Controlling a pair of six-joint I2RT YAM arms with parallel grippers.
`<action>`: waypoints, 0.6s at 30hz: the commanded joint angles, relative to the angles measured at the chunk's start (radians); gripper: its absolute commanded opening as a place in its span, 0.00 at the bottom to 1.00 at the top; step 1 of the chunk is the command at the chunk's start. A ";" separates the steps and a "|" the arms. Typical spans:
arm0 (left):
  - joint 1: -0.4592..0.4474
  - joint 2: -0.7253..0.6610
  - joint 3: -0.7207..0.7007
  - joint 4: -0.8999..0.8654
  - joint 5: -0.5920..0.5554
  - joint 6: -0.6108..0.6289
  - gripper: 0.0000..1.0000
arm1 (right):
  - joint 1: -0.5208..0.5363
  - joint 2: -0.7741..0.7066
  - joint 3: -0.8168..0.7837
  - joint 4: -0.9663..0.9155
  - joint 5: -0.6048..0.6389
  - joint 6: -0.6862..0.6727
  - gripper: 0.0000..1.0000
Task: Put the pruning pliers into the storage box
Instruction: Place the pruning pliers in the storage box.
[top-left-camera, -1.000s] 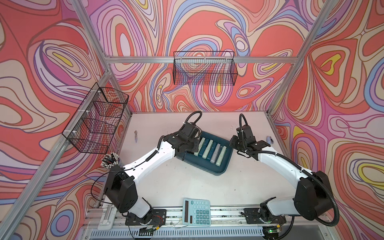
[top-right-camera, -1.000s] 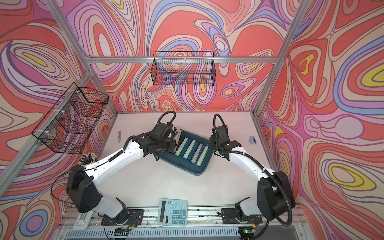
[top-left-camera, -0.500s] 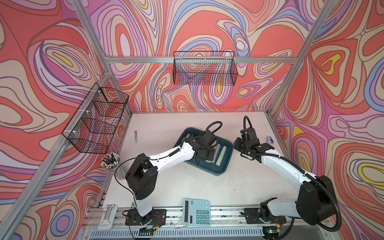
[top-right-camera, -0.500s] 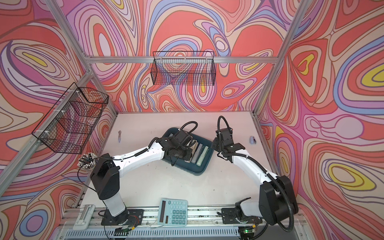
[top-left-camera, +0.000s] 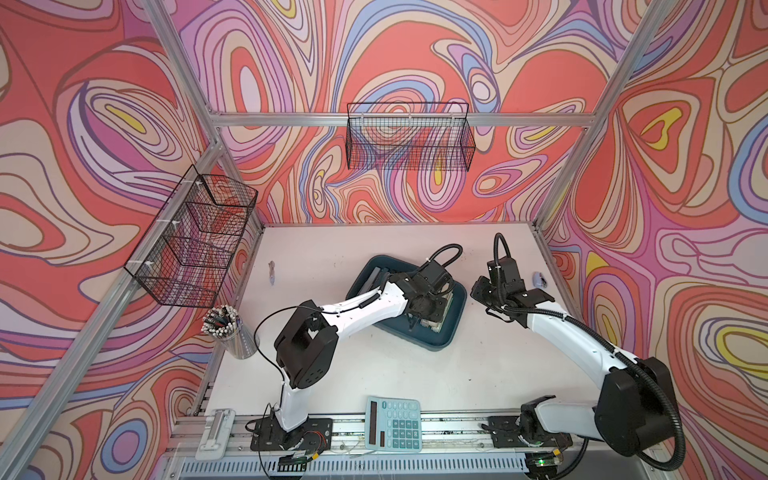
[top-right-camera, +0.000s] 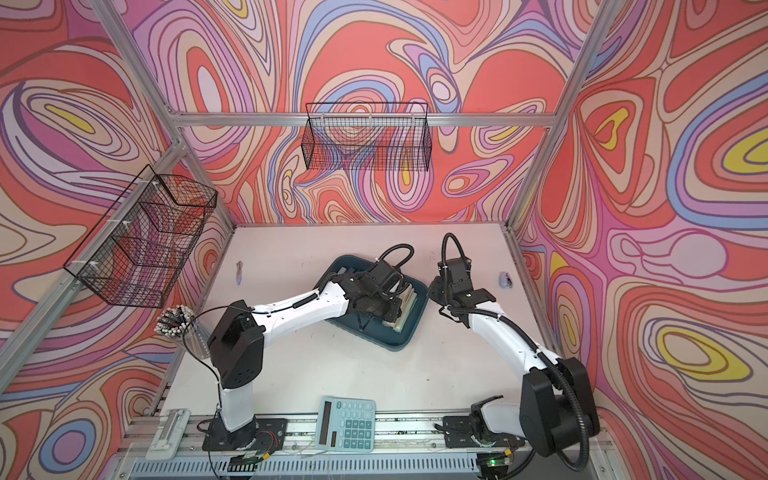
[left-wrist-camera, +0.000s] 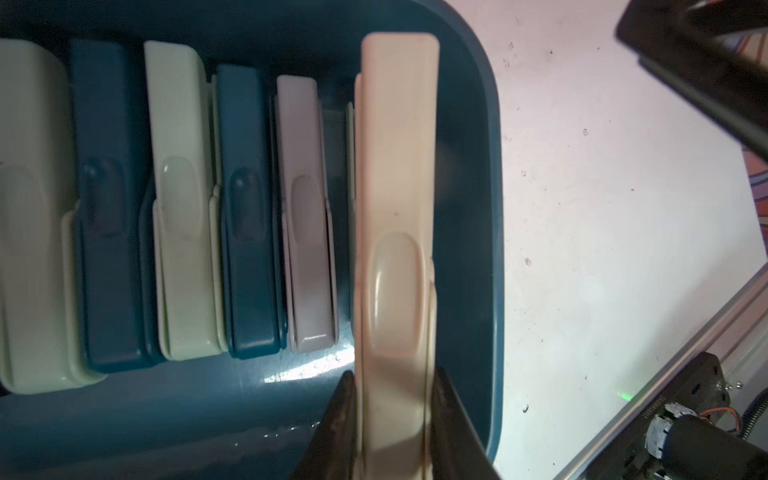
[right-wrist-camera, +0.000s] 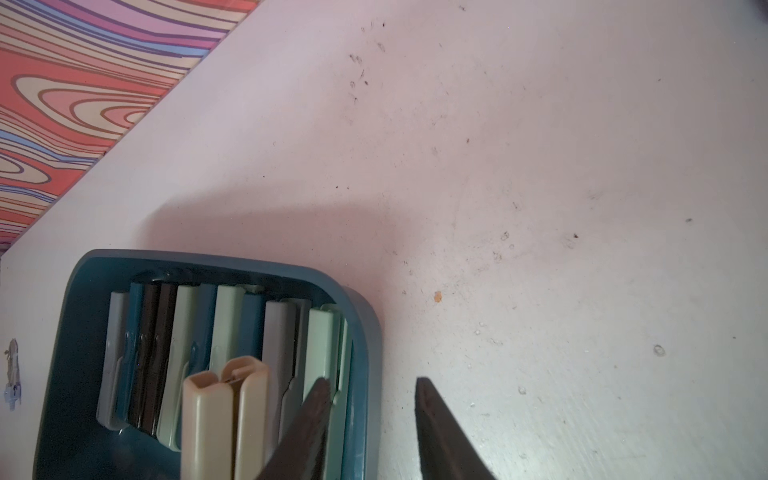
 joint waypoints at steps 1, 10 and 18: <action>-0.007 0.031 0.038 -0.010 0.020 0.000 0.10 | -0.008 -0.014 -0.029 0.006 -0.005 -0.002 0.36; -0.022 0.089 0.109 -0.029 0.034 0.010 0.10 | -0.012 -0.010 -0.039 0.012 -0.006 -0.010 0.36; -0.028 0.134 0.140 -0.034 0.038 0.011 0.10 | -0.019 -0.013 -0.053 0.034 -0.019 -0.008 0.36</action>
